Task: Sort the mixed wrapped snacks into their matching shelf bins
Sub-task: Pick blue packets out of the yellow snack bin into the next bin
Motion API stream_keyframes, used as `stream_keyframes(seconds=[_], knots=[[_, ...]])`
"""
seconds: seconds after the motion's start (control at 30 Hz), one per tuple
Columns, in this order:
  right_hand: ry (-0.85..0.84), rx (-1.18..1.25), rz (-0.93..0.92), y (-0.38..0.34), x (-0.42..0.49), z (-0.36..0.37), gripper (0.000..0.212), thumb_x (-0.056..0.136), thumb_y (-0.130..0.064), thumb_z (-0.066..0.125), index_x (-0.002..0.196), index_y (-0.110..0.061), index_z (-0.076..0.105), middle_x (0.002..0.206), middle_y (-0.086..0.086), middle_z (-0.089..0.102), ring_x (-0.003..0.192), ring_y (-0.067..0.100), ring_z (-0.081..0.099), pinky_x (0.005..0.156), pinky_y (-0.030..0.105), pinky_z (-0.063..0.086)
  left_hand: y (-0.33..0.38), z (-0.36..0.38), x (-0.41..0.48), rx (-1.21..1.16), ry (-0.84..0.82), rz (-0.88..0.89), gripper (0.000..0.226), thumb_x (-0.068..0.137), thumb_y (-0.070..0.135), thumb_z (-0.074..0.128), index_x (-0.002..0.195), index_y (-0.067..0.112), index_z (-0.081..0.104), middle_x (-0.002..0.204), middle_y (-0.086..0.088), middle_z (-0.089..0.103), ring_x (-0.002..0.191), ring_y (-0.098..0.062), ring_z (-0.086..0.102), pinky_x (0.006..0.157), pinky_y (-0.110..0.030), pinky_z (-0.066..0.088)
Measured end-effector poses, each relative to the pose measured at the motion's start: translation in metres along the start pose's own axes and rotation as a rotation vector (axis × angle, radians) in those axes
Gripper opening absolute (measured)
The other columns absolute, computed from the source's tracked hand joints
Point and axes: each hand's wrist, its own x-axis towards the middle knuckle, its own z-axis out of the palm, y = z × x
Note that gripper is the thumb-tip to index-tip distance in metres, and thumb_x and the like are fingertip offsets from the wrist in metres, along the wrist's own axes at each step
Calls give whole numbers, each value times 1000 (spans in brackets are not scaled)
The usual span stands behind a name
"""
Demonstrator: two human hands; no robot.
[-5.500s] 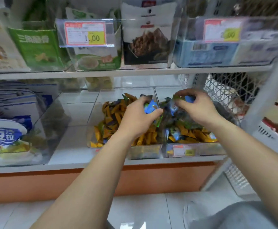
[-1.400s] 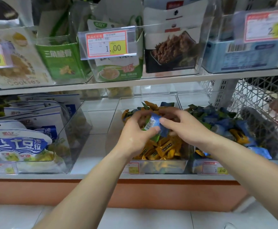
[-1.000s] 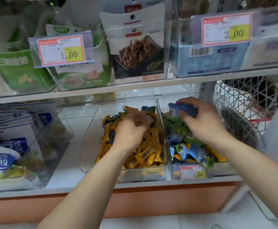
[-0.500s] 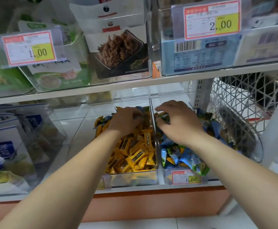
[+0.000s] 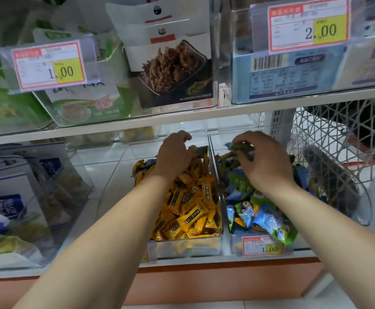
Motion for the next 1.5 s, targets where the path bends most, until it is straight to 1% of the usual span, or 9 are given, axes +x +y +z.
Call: stream_keyframes(seconds=[0.17,0.5,0.67,0.83,0.97,1.13,1.23,1.33,1.5], knots=[[-474,-246,94,7,-10,5,44,100,-56,36,117,-31,68,114,-2,71,102,21,63,85,35,50,-11,25,20,112,-94,-62,36,89,37,69,120,19,62,117,-2,67,113,-24,59,92,-38,47],[-242,-4,31,-30,0,13,58,95,-44,58,149,-35,39,149,-3,45,136,22,38,107,34,32,-7,-28,-35,-334,56,10,17,88,17,69,84,32,71,80,22,66,76,9,61,67,-4,42],[-374,178,-58,-51,-7,25,23,95,-29,62,117,-34,67,114,-8,71,107,17,63,91,34,51,-7,-35,-84,-606,-10,17,27,85,9,72,86,36,71,84,12,73,81,0,68,72,-15,51],[-83,-27,-71,-31,-6,3,16,92,-24,67,107,-29,68,105,-3,72,97,24,64,81,39,54,-34,-29,-105,-184,-118,89,16,87,34,67,99,44,64,104,23,68,101,1,62,84,-22,50],[-346,-389,17,-11,-17,-4,28,100,-41,50,113,-27,71,119,0,69,113,29,59,89,42,52,-39,-21,-108,-14,-388,112,51,83,67,56,126,39,60,131,14,59,119,-9,54,87,-25,44],[-269,-293,-133,-44,-21,1,41,95,-49,44,123,-29,66,129,-4,64,116,25,58,93,38,49,-50,-34,-109,227,-327,136,28,81,64,61,98,41,66,111,13,56,102,-12,56,78,-33,50],[-505,-311,-263,-62,-30,18,51,90,-59,41,134,-38,57,135,-12,60,121,16,57,98,36,48,-60,-48,-109,302,-312,81,23,77,61,62,82,38,63,99,19,57,92,-9,56,65,-26,45],[-668,-504,-370,-59,-33,29,48,88,-63,41,124,-41,64,122,-12,65,123,18,51,114,45,31,-69,-56,-110,349,-304,55,33,77,61,58,81,30,69,88,17,59,82,-10,57,59,-22,42],[-680,-523,-369,-54,-32,36,46,83,-64,42,107,-38,70,100,-11,69,111,18,53,105,50,40,-77,-48,-113,156,-300,0,22,89,54,60,92,32,63,86,15,56,79,-11,57,56,-26,34]])
